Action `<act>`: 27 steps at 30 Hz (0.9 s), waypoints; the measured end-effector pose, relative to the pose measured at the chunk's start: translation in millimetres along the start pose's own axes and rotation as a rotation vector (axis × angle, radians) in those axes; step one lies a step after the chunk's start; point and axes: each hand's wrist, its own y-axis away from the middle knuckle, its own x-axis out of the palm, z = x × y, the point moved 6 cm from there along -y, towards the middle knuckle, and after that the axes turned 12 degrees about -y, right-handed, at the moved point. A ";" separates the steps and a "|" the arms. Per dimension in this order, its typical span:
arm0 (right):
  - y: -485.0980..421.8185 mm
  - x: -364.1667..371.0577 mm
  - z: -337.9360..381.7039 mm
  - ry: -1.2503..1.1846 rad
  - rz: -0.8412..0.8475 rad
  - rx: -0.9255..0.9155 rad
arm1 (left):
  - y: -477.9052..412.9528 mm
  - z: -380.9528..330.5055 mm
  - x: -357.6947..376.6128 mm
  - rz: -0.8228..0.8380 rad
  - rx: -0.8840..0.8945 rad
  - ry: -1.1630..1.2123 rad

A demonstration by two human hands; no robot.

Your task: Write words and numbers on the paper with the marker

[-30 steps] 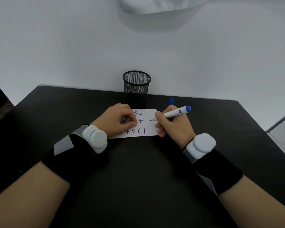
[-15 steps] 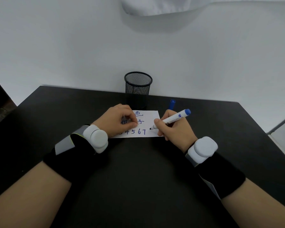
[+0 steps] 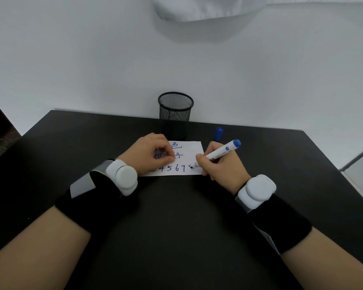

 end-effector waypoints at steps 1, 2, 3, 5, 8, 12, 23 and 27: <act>-0.1 -0.6 -0.2 0.003 -0.003 0.003 | -0.2 -0.1 0.1 0.000 0.001 0.001; -0.1 -0.7 -0.3 0.004 -0.003 0.006 | -0.3 0.0 0.2 0.000 0.002 0.000; -0.1 -0.3 -0.3 0.005 0.001 0.009 | -0.3 0.2 0.4 0.002 0.002 0.001; 0.0 1.0 -0.3 0.008 0.009 0.007 | -0.2 1.0 0.6 -0.002 0.004 0.003; -0.3 1.0 -0.3 0.016 -0.003 -0.005 | -0.3 1.6 0.8 -0.005 0.003 0.007; -1.4 -2.2 -0.8 -0.010 -0.052 -0.005 | -0.9 1.1 0.8 0.012 0.001 -0.004; -4.0 -16.8 -3.7 -0.098 -0.161 0.041 | -0.8 -0.2 0.5 0.007 0.004 0.011; -3.4 -13.2 -3.0 -0.074 -0.127 0.050 | -0.5 0.4 0.6 0.008 0.003 0.009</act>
